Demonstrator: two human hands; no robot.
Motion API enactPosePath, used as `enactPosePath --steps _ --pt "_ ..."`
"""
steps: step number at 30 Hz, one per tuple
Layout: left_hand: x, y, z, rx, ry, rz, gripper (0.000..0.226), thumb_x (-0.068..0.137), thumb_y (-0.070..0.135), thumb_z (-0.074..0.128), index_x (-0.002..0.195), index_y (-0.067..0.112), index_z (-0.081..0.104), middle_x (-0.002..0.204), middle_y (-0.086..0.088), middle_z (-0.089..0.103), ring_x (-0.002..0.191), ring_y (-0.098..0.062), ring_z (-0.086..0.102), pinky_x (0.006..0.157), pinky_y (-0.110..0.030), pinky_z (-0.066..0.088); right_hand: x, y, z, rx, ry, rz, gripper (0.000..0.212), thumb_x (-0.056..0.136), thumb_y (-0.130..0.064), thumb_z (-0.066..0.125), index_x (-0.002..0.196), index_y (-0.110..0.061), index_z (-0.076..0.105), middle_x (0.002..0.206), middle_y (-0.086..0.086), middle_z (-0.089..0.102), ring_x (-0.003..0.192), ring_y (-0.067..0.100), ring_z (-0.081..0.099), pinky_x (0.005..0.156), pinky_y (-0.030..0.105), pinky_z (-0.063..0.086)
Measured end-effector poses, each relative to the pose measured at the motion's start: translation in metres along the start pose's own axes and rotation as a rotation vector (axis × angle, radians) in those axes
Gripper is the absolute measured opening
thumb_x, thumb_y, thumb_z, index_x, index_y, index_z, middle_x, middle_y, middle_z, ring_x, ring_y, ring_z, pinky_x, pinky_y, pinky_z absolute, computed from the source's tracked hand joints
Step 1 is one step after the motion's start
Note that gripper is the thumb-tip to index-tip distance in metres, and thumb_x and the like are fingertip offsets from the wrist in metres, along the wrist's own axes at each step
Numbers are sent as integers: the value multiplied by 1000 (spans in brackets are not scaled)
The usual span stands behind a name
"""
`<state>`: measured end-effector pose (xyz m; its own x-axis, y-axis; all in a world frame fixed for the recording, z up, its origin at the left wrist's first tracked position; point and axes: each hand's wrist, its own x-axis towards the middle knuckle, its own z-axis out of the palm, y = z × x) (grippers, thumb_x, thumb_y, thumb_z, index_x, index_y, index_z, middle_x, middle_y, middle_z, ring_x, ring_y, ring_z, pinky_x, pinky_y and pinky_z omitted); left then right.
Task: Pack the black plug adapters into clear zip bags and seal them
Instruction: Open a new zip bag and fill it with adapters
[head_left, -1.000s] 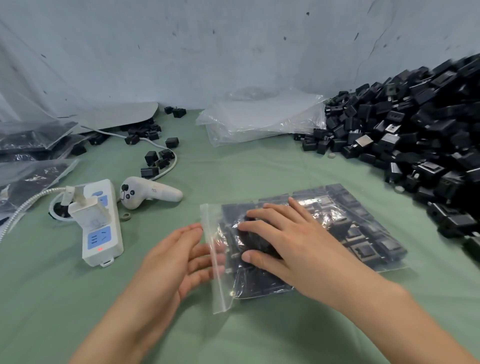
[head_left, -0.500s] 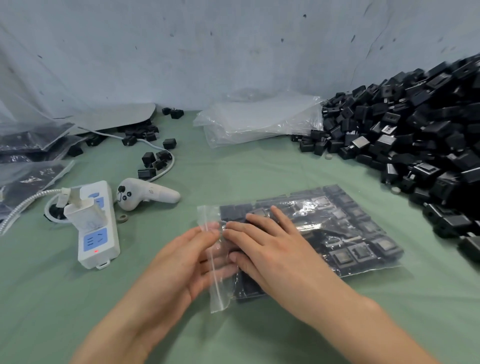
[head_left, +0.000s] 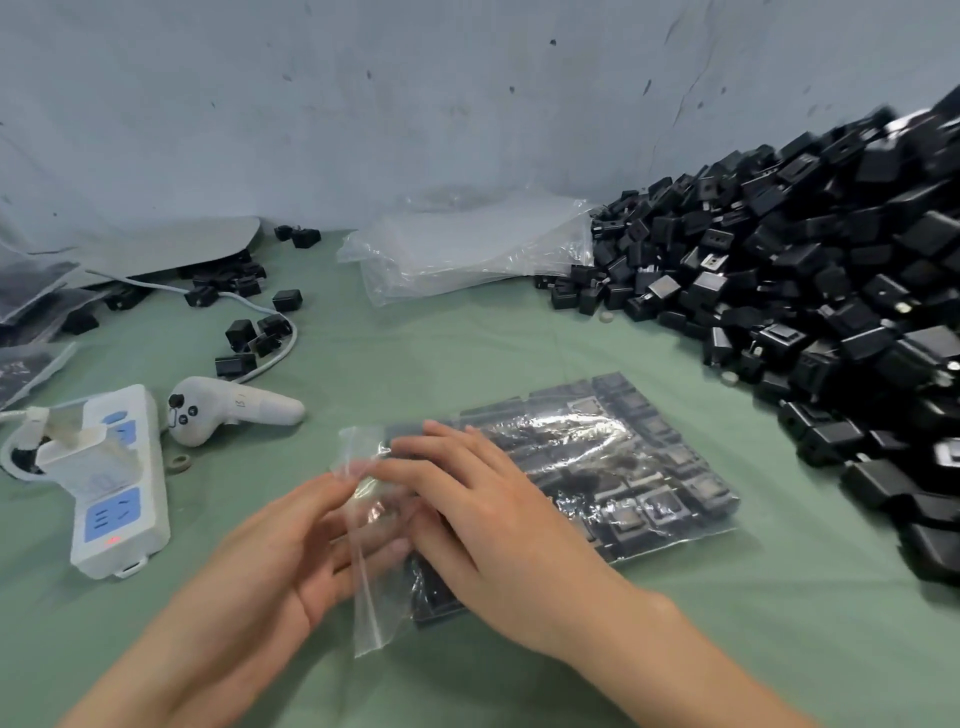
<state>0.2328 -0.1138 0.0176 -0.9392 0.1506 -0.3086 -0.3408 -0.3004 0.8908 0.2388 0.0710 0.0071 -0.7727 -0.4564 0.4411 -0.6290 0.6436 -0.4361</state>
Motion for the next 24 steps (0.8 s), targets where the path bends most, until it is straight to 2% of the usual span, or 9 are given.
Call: enactPosePath --steps 4,7,10,13,16,19,21,23,24 --pt "0 0 2 12 50 12 40 80 20 61 117 5 64 104 -25 73 87 -33 75 58 -36 62 2 13 -20 60 227 25 35 100 -14 48 133 -16 60 133 -1 60 134 19 45 115 38 32" --pt "5 -3 -1 8 77 -5 31 91 18 52 119 7 62 104 -22 74 82 -31 76 52 -34 60 0 37 -45 33 355 138 35 100 -14 48 133 -17 59 130 -4 60 128 15 47 112 33 36" --pt "11 -7 -7 23 82 -39 28 96 19 47 115 11 65 103 -19 75 77 -27 76 49 -34 60 -10 70 -72 -119 408 334 36 101 -18 48 136 -21 56 133 -5 57 128 13 44 112 33 34" --pt "21 -13 -16 72 119 -33 29 98 18 42 111 15 67 105 -17 75 76 -26 76 62 -40 60 -31 106 -97 -380 371 622 39 101 -24 47 139 -22 54 140 2 53 134 21 39 115 37 26" --pt "30 -14 -20 80 149 -32 30 84 21 50 106 19 70 112 -16 73 81 -29 74 81 -51 47 -56 130 -109 -591 244 939 46 100 -28 43 145 -19 45 151 12 41 143 30 28 117 49 21" --pt "31 -14 -18 49 145 -45 37 71 23 55 105 18 69 111 -13 74 75 -22 75 82 -50 50 -65 138 -107 -662 152 1042 48 99 -27 45 146 -18 44 157 15 30 148 35 16 116 54 21" --pt "34 -17 -17 36 198 -19 39 73 10 60 111 11 68 102 -5 77 70 -12 75 70 -36 61 -65 139 -103 -651 139 1035 48 99 -27 45 146 -19 44 156 13 32 149 38 11 110 51 30" --pt "35 -15 -17 -19 285 48 28 92 -2 51 116 2 65 82 9 78 66 1 71 60 -14 56 -63 140 -100 -649 145 994 47 99 -27 45 146 -21 45 153 10 39 149 38 12 105 49 35" --pt "34 -15 -17 -77 309 43 25 101 4 44 114 6 65 71 12 75 61 1 69 53 -11 54 -63 141 -98 -634 165 954 45 99 -27 46 144 -22 47 150 9 42 147 36 18 103 47 36"
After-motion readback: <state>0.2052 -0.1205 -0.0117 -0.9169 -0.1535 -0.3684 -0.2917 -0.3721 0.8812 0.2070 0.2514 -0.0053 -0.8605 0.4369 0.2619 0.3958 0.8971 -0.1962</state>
